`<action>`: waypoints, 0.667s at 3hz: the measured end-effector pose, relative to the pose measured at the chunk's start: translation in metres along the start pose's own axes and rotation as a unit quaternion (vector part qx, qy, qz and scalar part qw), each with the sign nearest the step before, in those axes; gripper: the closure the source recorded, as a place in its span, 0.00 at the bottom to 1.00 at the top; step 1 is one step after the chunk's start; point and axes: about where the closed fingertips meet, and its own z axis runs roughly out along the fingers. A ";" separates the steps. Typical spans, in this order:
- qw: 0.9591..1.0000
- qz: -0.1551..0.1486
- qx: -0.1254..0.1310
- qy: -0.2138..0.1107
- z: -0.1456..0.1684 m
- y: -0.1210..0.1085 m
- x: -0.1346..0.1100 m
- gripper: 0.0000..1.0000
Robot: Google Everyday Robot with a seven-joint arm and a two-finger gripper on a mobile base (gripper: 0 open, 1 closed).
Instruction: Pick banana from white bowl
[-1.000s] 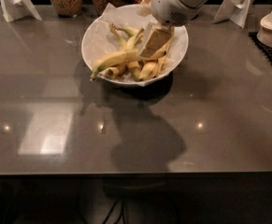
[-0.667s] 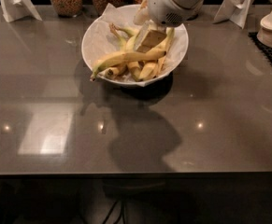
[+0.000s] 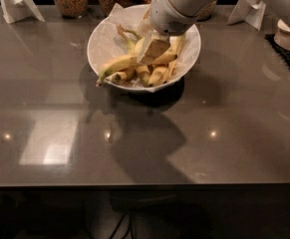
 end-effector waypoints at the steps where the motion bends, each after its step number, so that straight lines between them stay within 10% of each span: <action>1: 1.000 -0.004 -0.017 -0.001 0.012 0.007 -0.007 0.43; 2: 1.000 -0.007 -0.028 0.000 0.022 0.011 -0.010 0.44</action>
Offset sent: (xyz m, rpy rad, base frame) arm -0.0040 0.0255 -0.0292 -0.0286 0.0648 0.0438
